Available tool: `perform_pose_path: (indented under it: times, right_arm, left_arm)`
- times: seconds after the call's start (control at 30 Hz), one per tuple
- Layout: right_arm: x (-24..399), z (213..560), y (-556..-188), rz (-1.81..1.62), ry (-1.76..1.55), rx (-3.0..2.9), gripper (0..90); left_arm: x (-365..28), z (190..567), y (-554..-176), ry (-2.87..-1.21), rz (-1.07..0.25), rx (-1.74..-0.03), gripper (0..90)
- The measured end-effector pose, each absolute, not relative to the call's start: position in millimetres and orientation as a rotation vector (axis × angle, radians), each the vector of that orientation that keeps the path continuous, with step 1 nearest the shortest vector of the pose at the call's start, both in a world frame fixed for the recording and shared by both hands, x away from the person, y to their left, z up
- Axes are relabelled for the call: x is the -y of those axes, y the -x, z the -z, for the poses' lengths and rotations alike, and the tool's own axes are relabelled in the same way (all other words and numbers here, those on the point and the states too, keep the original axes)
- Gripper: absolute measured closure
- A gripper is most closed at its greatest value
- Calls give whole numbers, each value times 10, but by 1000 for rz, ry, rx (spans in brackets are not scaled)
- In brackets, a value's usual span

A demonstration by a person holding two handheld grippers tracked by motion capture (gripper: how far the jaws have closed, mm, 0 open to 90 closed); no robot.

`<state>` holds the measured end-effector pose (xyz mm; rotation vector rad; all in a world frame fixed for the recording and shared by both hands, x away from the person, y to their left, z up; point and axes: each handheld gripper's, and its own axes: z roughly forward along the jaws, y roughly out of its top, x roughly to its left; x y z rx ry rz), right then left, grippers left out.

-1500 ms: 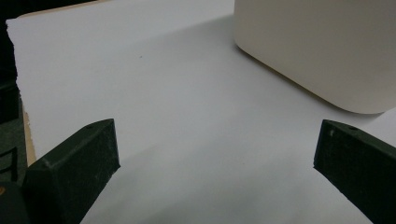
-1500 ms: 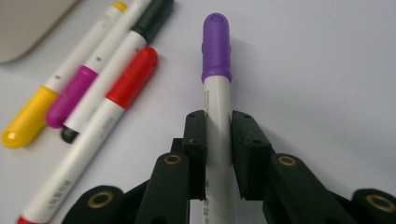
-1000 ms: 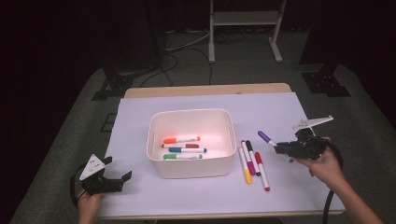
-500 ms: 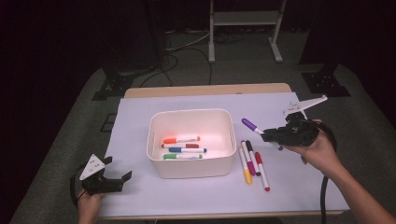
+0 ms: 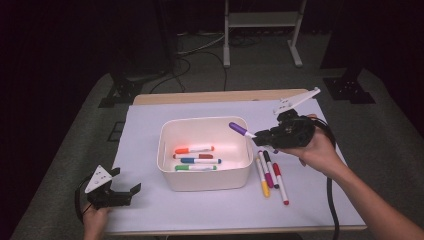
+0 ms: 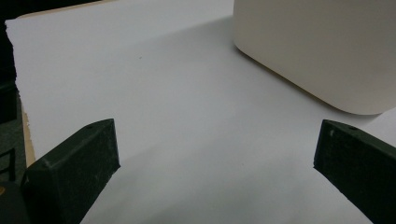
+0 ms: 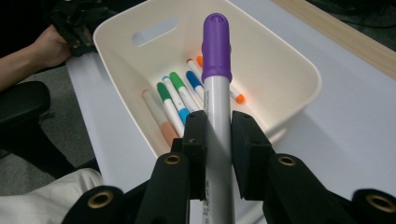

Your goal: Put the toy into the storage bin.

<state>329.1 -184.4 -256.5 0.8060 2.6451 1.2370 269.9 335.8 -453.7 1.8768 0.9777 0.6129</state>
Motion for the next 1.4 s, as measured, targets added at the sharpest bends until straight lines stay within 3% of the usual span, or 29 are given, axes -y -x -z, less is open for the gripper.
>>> perform_pose_path:
  times: [0.57,1.4]
  right_arm:
    - [1189,2574,-3376,-1232,-605,-2771,757]
    - [495,3038,-3640,-1192,-449,-2956,756]
  left_arm:
    - [-3363,4537,-2702,-1871,-611,-976,0]
    - [-3369,4537,-2704,-1864,-607,-977,0]
